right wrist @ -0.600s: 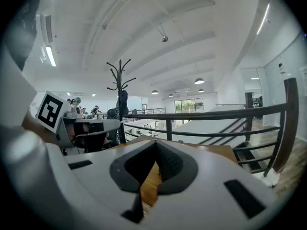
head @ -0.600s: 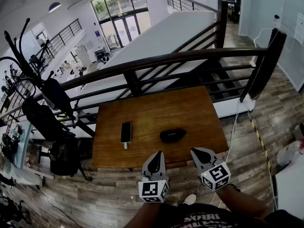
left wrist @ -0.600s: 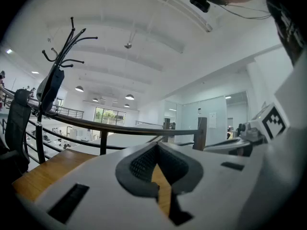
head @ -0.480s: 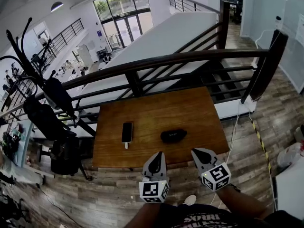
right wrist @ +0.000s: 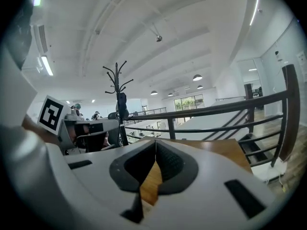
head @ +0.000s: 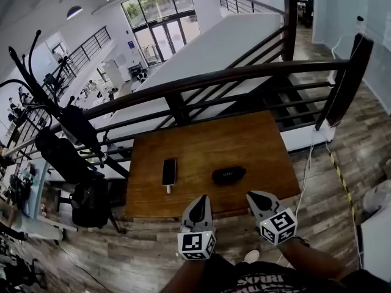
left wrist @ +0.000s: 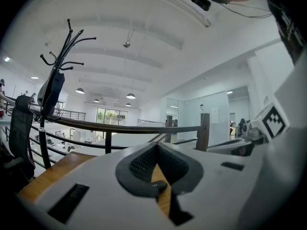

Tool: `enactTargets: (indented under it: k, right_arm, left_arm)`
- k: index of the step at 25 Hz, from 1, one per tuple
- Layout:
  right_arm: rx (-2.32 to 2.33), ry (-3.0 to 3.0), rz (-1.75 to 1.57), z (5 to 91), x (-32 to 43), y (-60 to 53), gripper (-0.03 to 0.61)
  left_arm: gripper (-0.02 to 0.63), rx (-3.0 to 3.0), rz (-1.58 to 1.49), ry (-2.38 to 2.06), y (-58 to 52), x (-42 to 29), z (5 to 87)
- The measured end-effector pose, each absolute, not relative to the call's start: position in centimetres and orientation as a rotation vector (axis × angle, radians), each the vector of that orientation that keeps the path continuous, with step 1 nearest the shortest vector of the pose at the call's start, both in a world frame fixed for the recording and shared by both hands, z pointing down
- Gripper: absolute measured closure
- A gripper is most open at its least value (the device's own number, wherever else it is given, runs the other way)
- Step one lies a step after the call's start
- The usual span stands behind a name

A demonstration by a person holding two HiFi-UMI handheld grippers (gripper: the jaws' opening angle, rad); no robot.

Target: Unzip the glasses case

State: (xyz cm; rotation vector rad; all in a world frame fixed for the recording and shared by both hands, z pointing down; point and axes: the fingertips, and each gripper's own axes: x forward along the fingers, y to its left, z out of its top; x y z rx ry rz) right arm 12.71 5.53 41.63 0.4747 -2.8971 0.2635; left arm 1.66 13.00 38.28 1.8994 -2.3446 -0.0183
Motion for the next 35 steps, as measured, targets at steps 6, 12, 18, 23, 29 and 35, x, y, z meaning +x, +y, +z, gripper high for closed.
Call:
enactTargets:
  k: [6,12,18,23,29,35]
  right_arm:
    - [0.541,-2.857,0.296,43.0,11.2,4.2,0.580]
    - [0.651,-2.764,0.331,45.9,7.7,2.1,0.580]
    - [0.771,-2.617,0.437,50.6,2.2,0.2,0.580]
    - [0.825,-2.481,0.455,55.4,-1.3,-0.4,0.578]
    - [0.882,-2.291,0.539,61.6,-3.0,-0.8,0.575]
    - [0.854,-2.157,0.695,67.1,-3.9,1.0,0.515]
  left_arm:
    - [0.609,1.939,-0.011,-2.282,11.0,-0.9,39.3]
    - [0.609,2.011,0.008,-2.133,7.3,-4.9,42.6]
    - [0.609,2.138,0.091,-1.902,1.6,-10.7,46.5]
    - [0.609,2.237,0.179,-1.585,-3.3,-12.1,51.0]
    - [0.609,2.267,0.347,-1.109,-7.3,-8.7,57.6]
    - [0.609,2.286,0.715,-0.651,-7.4,-2.9,63.5]
